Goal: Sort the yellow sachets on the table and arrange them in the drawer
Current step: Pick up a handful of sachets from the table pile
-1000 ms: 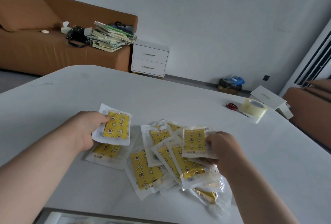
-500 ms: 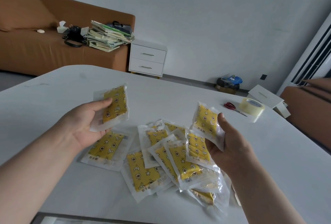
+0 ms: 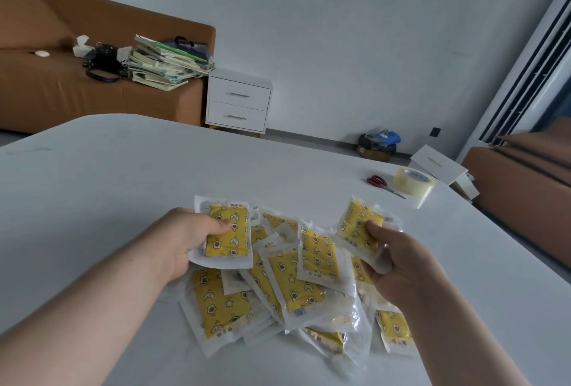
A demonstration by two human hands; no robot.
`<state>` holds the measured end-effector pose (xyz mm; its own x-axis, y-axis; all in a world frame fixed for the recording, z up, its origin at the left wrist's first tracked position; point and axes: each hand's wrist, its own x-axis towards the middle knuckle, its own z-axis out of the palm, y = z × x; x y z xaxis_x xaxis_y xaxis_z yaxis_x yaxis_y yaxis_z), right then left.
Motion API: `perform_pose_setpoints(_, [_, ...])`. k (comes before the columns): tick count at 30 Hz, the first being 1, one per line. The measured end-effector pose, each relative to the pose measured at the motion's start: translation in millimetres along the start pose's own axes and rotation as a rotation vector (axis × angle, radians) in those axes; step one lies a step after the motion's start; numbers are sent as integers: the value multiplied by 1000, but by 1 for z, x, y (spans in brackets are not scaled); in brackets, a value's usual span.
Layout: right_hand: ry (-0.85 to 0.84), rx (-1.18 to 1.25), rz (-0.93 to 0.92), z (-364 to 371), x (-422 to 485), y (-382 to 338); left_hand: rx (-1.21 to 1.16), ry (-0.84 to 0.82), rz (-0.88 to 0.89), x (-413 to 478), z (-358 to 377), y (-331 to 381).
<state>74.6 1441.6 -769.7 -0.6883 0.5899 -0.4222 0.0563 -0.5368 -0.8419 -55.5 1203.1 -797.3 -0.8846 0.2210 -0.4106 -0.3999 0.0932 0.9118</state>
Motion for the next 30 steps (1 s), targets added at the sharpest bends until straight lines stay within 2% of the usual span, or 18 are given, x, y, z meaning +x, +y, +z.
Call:
perform_pose_setpoints(2, [-12, -55, 21, -2, 2, -1, 6, 10, -15, 4, 3, -2])
perform_pose_setpoints(5, [-26, -271, 25, -3, 5, 6, -14, 20, -26, 7, 4, -3])
perform_pose_setpoints(9, [63, -651, -87, 4, 8, 14, -16, 31, -38, 8, 3, -4])
perform_pose_setpoints(15, [114, -1001, -209, 20, 11, 21, 14, 78, 6, 4, 1, -2])
perform_pose_setpoints(23, [131, -1081, -260, 25, 8, 30, -12, -9, 70, -9, 8, 11])
perform_pose_setpoints(30, [150, -1006, -255, 22, 7, 32, -54, 15, 82, -13, 2, 14])
